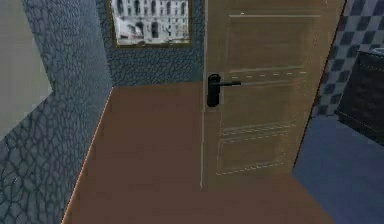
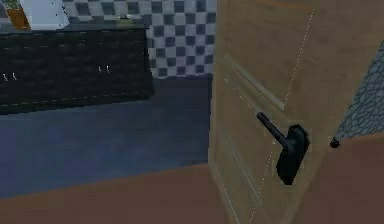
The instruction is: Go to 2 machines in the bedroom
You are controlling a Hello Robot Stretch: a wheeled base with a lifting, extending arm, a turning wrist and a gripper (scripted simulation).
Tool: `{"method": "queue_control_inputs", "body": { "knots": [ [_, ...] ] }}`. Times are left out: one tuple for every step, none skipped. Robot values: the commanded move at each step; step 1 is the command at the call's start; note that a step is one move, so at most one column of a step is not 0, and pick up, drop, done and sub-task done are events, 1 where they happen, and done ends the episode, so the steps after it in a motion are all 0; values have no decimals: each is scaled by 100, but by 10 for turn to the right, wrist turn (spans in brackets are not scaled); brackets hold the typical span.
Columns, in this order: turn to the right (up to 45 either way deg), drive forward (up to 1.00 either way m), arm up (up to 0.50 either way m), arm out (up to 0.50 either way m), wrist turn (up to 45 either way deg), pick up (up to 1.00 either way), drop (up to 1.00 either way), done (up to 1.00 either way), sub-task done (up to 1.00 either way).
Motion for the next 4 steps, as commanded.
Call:
{"method": "queue_control_inputs", "body": {
  "knots": [
    [450, 0, 0, 0, 0, 0, 0, 0, 0],
    [300, 0, 0, 0, 0, 0, 0, 0, 0],
    [0, 100, 0, 0, 0, 0, 0, 0, 0],
    [30, 0, 0, 0, 0, 0, 0, 0, 0]
  ]
}}
